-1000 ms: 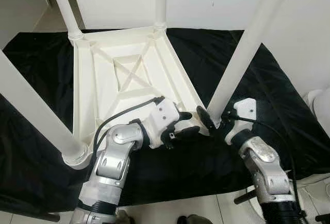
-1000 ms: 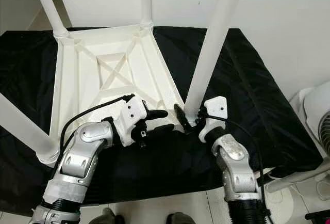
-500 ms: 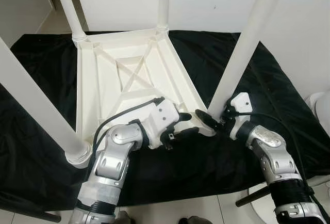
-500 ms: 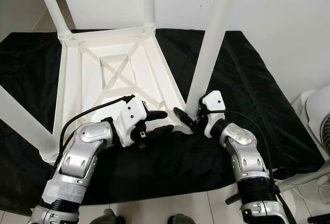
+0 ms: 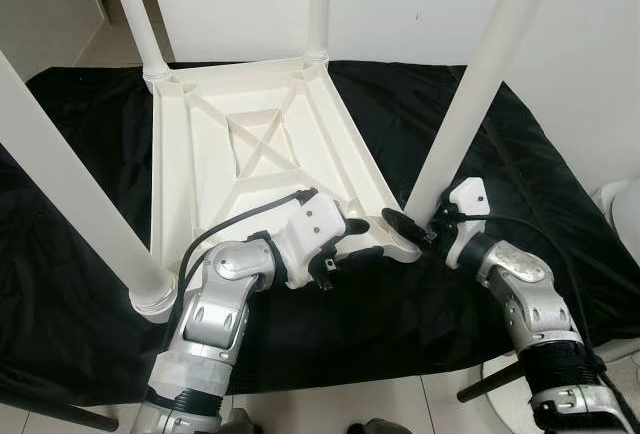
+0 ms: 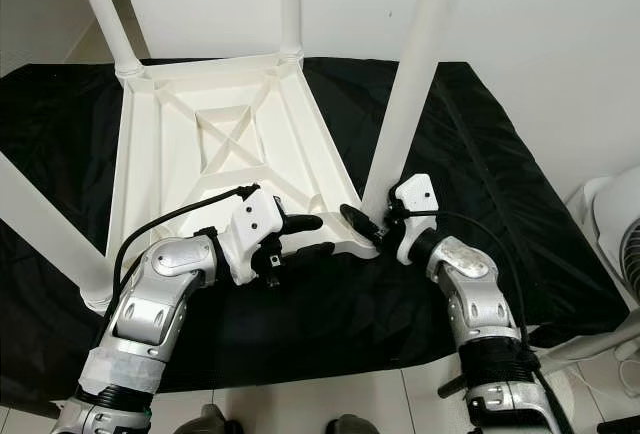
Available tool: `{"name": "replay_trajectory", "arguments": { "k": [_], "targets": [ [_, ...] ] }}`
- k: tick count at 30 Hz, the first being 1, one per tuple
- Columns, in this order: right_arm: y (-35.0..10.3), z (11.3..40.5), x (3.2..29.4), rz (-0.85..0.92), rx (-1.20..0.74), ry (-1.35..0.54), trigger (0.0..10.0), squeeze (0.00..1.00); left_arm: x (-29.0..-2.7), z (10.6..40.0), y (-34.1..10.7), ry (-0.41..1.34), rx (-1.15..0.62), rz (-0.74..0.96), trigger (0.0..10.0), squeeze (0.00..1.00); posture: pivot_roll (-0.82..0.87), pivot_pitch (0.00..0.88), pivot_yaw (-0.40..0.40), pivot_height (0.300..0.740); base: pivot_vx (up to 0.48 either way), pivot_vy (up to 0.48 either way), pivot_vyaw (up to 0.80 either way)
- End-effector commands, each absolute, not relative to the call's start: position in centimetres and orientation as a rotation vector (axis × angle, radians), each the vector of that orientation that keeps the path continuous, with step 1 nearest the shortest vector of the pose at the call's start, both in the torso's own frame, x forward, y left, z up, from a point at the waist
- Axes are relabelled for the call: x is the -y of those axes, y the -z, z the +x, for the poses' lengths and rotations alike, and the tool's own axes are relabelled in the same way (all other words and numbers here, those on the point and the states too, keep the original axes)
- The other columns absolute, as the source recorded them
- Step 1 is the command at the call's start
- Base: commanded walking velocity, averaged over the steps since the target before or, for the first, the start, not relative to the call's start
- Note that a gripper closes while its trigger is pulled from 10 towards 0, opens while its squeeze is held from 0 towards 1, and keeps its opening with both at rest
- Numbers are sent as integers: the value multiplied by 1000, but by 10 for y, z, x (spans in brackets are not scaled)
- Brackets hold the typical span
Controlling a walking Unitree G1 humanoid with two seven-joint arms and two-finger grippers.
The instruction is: Building children table
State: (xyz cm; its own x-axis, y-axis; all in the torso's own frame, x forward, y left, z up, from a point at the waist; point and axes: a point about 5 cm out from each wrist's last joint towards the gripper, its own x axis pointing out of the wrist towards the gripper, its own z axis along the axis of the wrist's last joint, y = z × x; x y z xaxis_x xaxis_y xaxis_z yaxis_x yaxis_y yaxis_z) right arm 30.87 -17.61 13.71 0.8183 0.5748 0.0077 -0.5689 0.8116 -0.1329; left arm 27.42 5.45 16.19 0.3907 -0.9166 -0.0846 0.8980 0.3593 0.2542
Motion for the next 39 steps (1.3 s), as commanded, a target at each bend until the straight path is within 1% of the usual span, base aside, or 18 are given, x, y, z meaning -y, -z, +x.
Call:
{"name": "replay_trajectory", "arguments": {
  "k": [1, 2, 6, 9, 12, 14, 16, 19, 21, 27, 28, 29, 30, 34, 35, 36, 37, 39],
  "targets": [
    [-144, 312, 181, -123, 77, -478, 10000, 0, -56, 281, -162, 1022, 90, 249, 10000, 0, -93, 9, 8, 740, 0, 0, 0],
    [-143, 313, 182, -116, 76, -443, 10000, 0, -56, 281, -162, 1023, 90, 248, 10000, 0, -93, 9, 8, 740, 0, 0, 0],
    [-142, 311, 181, -107, 76, -403, 10000, 0, -55, 281, -162, 1023, 90, 248, 10000, 0, -93, 9, 7, 740, 0, 0, 0],
    [-135, 300, 164, -36, 66, -267, 10000, 0, -55, 281, -161, 1024, 90, 247, 10000, 0, -100, 12, 4, 740, 0, 0, 0],
    [-133, 295, 159, -26, 67, -235, 10000, 0, -55, 281, -161, 1025, 91, 247, 10000, 0, -99, 13, 3, 740, 0, 0, 0],
    [-126, 287, 146, -1, 54, -138, 10000, 0, -54, 281, -161, 1023, 91, 245, 10000, 0, -102, 13, 2, 740, 0, 0, 0],
    [-124, 284, 141, 9, 43, -104, 10000, 0, -54, 282, -161, 1022, 91, 243, 10000, 0, -102, 14, 0, 740, 0, 0, 0],
    [-122, 282, 136, 22, 43, -74, 10000, 0, -54, 282, -161, 1021, 92, 243, 10000, 0, -101, 12, -1, 740, 0, 0, 0],
    [-124, 280, 122, 25, 55, -74, 10000, 0, -54, 282, -161, 1020, 92, 242, 10000, 0, -100, 11, -1, 740, 0, 0, 0],
    [-127, 280, 122, 23, 67, -64, 10000, 0, -53, 282, -161, 1023, 94, 240, 10000, 0, -105, 1, 7, 740, 0, 0, 0],
    [-127, 279, 123, 28, 62, -54, 10000, 376, -53, 283, -162, 1023, 96, 240, 10000, 0, -106, 0, 8, 740, 0, 0, 0],
    [-127, 279, 123, 28, 62, -54, 10000, 376, -53, 283, -162, 1023, 96, 240, 10000, 0, -106, 0, 8, 740, 0, 0, 0],
    [-127, 278, 124, 37, 65, -60, 10000, 1000, -53, 283, -162, 1024, 98, 241, 10000, 0, -106, 0, 12, 740, 0, 0, 0],
    [-128, 277, 127, 41, 70, -75, 10000, 1000, -53, 284, -162, 1026, 99, 241, 10000, 0, -107, 0, 16, 740, 0, 0, 0],
    [-130, 277, 130, 35, 80, -107, 10000, 706, -53, 283, -162, 1031, 100, 240, 10000, 0, -106, 0, 15, 740, 0, 0, 0],
    [-130, 277, 130, 35, 80, -107, 10000, 706, -53, 283, -162, 1031, 100, 240, 10000, 0, -106, 0, 15, 740, 0, 0, 0],
    [-131, 276, 133, 42, 86, -154, 10000, 0, -52, 283, -162, 1033, 101, 243, 10000, 0, -107, 0, 13, 740, 0, 0, 0],
    [-131, 276, 133, 42, 86, -154, 10000, 0, -52, 283, -162, 1033, 101, 243, 10000, 0, -107, 0, 13, 740, 0, 0, 0]
  ]
}}
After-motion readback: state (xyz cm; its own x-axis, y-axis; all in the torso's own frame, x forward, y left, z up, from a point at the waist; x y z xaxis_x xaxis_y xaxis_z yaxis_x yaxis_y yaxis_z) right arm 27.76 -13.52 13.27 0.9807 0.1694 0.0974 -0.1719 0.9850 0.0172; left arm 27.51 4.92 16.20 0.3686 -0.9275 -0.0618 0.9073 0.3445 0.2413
